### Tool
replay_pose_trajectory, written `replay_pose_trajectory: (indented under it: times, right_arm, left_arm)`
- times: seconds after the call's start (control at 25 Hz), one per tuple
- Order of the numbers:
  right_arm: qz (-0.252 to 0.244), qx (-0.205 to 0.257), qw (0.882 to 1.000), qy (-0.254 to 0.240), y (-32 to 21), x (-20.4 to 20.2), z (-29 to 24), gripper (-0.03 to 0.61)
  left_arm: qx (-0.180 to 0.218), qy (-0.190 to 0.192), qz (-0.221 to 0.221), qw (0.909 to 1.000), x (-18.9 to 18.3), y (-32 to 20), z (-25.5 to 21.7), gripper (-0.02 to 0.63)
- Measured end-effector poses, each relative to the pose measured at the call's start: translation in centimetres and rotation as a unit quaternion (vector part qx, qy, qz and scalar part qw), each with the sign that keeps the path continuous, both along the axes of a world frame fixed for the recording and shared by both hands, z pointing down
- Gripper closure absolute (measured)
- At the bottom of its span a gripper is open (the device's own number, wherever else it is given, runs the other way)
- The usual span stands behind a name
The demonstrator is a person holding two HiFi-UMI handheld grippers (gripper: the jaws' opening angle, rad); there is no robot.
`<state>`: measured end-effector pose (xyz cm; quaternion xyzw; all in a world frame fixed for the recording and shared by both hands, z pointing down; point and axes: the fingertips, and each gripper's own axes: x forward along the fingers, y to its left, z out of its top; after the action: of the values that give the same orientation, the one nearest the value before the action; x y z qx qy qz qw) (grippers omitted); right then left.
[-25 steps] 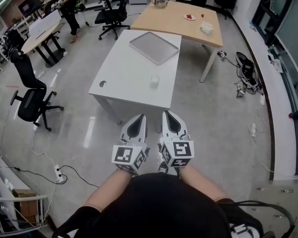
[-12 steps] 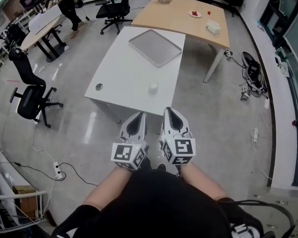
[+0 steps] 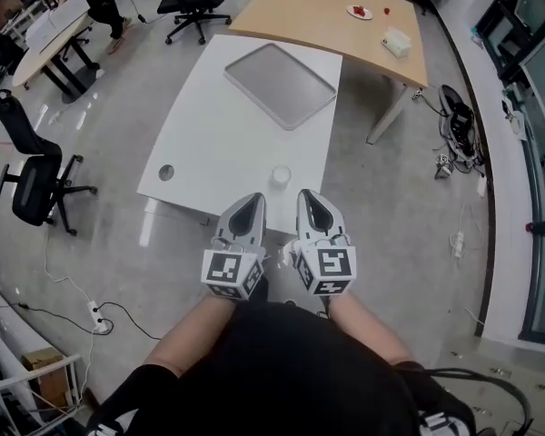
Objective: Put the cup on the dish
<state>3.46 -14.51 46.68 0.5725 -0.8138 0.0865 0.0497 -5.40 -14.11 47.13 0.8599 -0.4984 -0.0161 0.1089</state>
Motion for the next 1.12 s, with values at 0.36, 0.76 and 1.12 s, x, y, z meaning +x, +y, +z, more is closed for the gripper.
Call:
replay_pose_trajectory:
  times: [0.36,0.76,1.12]
  right_arm:
    - [-0.008,-0.058,0.998,0.038,-9.7,-2.4,5.2,0.565]
    - [-0.071,-0.17,0.981,0.063,-12.3,-3.7,15.4,0.385]
    - [-0.093,-0.209,0.97,0.079,-13.7,-3.6,21.6,0.347]
  left_arm:
    - [-0.014,-0.035,0.049,0.9981,-1.0,-10.5,3.6,0.606]
    - [-0.064,-0.077,0.087,0.9912,-0.3,-15.5,11.0,0.606]
    - [-0.102,-0.101,0.08,0.9864,1.2,-17.8,17.3,0.606]
